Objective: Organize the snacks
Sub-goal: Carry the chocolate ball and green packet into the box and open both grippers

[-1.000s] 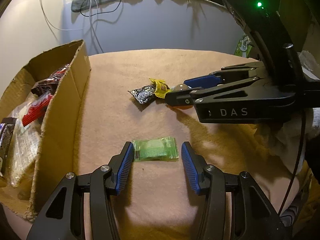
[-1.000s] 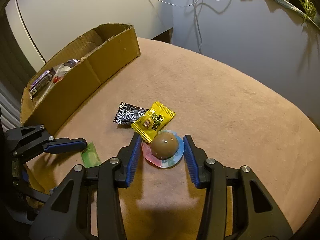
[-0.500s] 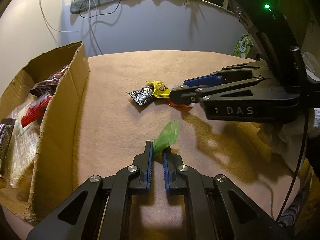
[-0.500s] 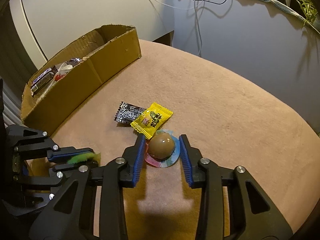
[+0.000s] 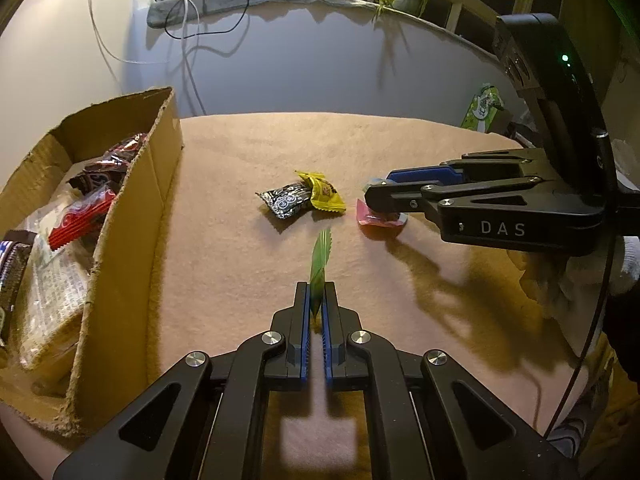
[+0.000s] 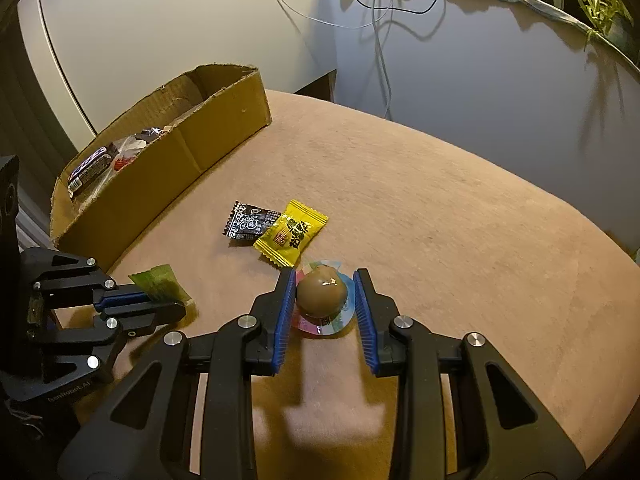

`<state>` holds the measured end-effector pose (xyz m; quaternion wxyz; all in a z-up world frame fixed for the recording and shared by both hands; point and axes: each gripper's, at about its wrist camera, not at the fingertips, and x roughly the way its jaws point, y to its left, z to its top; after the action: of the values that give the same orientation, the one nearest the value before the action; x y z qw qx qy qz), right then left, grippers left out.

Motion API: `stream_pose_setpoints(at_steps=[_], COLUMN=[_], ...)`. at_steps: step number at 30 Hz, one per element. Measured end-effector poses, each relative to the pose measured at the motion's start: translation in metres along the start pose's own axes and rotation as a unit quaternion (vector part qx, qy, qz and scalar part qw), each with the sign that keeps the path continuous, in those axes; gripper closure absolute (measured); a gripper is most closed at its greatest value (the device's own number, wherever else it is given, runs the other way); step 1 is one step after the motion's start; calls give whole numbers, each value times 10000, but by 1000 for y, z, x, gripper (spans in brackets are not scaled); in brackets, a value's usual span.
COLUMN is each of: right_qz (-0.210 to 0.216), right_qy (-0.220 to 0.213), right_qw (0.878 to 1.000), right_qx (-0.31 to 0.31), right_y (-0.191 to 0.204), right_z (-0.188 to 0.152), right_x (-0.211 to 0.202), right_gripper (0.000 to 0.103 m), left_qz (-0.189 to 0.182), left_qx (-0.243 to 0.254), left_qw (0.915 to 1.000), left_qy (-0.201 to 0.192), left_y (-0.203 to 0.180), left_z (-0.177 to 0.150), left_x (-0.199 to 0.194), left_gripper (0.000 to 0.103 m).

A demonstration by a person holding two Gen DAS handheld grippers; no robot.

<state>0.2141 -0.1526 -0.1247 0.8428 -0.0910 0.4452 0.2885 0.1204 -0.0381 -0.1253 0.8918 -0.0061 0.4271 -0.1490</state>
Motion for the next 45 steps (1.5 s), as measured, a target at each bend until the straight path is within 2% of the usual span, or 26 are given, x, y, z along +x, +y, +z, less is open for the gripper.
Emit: stream_pose_setpoints(at_steps=[13, 21, 32, 45], right_qz=[-28, 43, 247, 458], right_qy=[-365, -558, -697, -648], right_qw=[9993, 9983, 9965, 9955], right_qx=[4, -139, -389, -514], right_y=[9, 36, 81, 115], right_z=[8, 30, 71, 110], right_x=[-41, -53, -39, -1], right_gripper=[73, 73, 73, 73], left_qz=[-87, 28, 331, 632], left_qx=[-54, -149, -310, -430], left_qw=[9989, 9972, 9940, 9911], left_qy=[-447, -733, -1000, -1088], left_y=[8, 31, 81, 134], left_z=[12, 18, 26, 45], left_x=[-37, -65, -94, -92], left_gripper=[99, 99, 99, 99])
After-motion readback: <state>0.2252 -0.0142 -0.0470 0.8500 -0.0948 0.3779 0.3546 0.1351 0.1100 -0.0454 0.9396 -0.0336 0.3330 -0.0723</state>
